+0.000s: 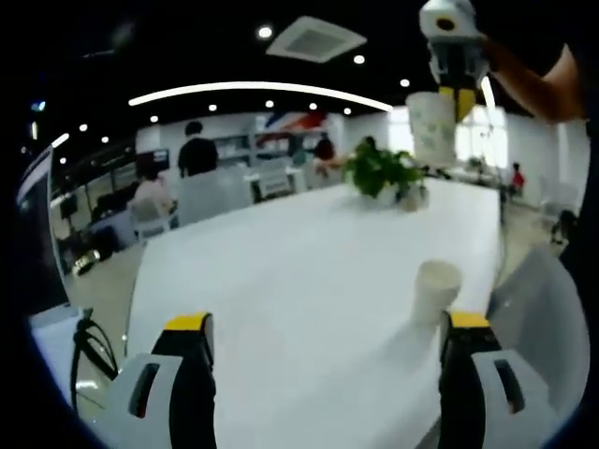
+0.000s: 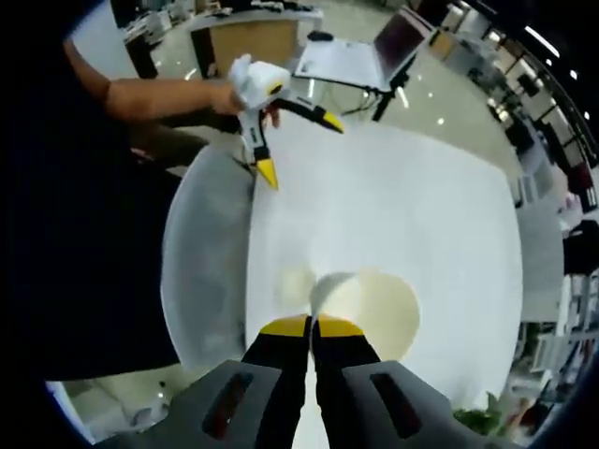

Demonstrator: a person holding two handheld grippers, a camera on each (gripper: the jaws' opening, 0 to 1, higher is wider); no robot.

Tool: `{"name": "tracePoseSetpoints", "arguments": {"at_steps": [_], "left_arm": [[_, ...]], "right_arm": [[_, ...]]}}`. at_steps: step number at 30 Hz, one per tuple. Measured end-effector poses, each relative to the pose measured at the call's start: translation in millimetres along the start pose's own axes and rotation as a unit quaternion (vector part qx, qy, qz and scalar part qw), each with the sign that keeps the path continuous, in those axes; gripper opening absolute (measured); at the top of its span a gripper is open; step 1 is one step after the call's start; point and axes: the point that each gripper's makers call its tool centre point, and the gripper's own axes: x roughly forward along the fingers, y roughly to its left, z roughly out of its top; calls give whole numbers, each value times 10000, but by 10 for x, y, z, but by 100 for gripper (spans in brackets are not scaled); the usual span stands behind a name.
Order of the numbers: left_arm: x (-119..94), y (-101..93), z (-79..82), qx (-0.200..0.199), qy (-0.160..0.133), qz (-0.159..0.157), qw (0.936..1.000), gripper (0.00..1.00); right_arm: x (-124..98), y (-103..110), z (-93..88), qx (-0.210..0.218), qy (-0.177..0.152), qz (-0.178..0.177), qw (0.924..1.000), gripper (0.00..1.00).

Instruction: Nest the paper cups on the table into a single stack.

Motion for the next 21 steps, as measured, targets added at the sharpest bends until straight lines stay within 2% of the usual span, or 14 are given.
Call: {"name": "tracePoseSetpoints", "arguments": {"at_steps": [5, 13, 16, 21], "left_arm": [[8, 28, -58, -44, 49, 23, 10000, 99], [37, 50, -106, -55, 39, 28, 10000, 99], [57, 49, -174, -58, 171, 14, 9998, 99], [59, 15, -190, -81, 189, -11, 9998, 99]], "right_arm": [[93, 1, -5, 121, -100, 24, 9999, 0], [281, 23, -73, 246, -72, 53, 9997, 0], [344, 38, -107, 291, -52, 59, 9995, 0], [438, 78, -152, 340, -12, 91, 9994, 0]]}}
